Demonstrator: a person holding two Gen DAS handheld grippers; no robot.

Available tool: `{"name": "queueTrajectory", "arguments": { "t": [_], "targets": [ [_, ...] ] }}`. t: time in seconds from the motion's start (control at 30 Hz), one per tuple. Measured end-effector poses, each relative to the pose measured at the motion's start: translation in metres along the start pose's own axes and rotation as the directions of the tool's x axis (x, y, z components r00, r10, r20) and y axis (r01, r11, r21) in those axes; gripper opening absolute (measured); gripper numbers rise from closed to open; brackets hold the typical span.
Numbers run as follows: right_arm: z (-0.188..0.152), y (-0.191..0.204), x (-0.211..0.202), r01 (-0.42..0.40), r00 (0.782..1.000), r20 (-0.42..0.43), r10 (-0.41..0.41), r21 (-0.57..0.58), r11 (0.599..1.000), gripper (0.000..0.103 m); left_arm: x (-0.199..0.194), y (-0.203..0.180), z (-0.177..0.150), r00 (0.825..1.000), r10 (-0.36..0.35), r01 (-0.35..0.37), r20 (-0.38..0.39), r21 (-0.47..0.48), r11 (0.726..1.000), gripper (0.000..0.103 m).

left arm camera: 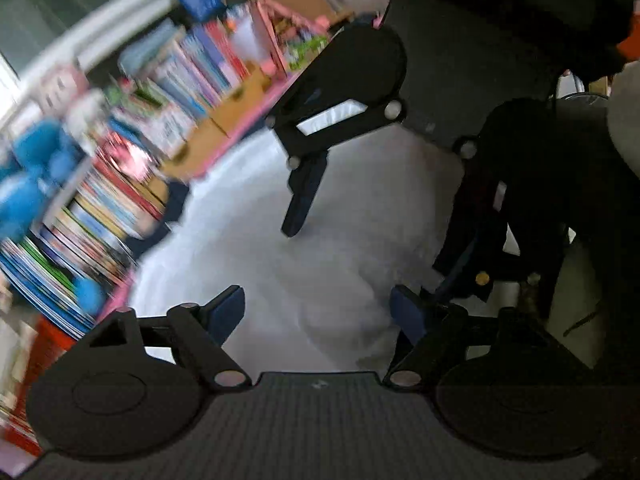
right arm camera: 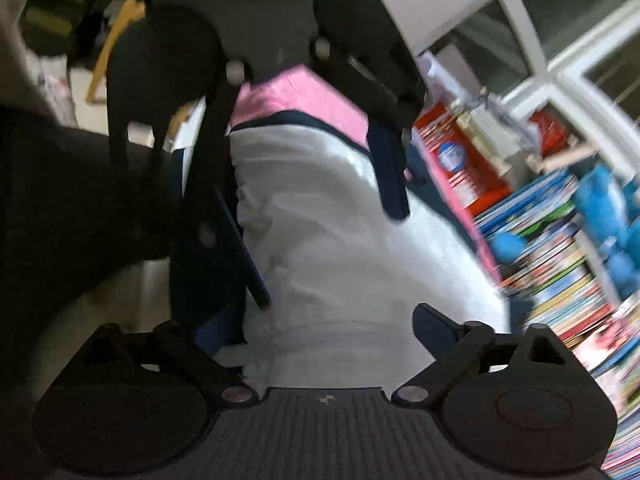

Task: Fold clothes

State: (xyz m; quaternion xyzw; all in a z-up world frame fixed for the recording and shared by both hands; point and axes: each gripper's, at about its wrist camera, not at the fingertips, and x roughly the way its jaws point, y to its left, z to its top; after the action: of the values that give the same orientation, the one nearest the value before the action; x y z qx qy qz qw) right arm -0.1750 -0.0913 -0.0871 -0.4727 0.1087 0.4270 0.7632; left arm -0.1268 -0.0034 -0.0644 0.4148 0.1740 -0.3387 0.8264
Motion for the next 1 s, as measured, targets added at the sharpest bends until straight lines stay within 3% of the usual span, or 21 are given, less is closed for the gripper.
{"name": "queueTrajectory", "arguments": {
  "t": [0.07,0.2,0.3,0.57,0.87,0.93,1.0],
  "targets": [
    [-0.016,-0.002,0.001,0.002,1.0,-0.016,-0.002,0.0,1.0,0.087,0.009,0.003,-0.011,0.998,-0.062,0.06,-0.031,-0.057,0.997,0.083],
    [-0.054,-0.012,-0.01,0.04,0.997,-0.064,-0.037,0.047,0.998,0.089,0.004,-0.006,-0.035,1.0,-0.004,0.005,-0.016,0.008,1.0,0.084],
    [-0.082,-0.025,-0.023,0.053,0.995,-0.09,-0.039,0.152,0.987,0.09,0.003,0.004,-0.046,0.999,-0.02,0.02,-0.026,-0.021,1.0,0.085],
    [-0.131,-0.027,-0.052,0.134,0.972,-0.22,-0.082,0.235,0.963,0.096,-0.009,0.002,-0.075,0.991,0.048,-0.051,-0.124,-0.02,0.998,0.091],
    [-0.137,-0.002,-0.075,0.168,0.947,-0.306,-0.097,0.213,0.962,0.098,-0.026,-0.02,-0.076,0.971,0.128,-0.122,-0.2,0.041,0.992,0.091],
    [-0.13,0.005,-0.081,0.165,0.941,-0.326,-0.097,0.189,0.968,0.098,-0.037,-0.021,-0.078,0.965,0.119,-0.126,-0.234,-0.015,0.992,0.091],
    [-0.125,0.016,-0.091,0.181,0.931,-0.347,-0.116,0.161,0.97,0.099,-0.053,-0.012,-0.084,0.962,0.09,-0.141,-0.259,-0.184,0.973,0.091]
  ]
}}
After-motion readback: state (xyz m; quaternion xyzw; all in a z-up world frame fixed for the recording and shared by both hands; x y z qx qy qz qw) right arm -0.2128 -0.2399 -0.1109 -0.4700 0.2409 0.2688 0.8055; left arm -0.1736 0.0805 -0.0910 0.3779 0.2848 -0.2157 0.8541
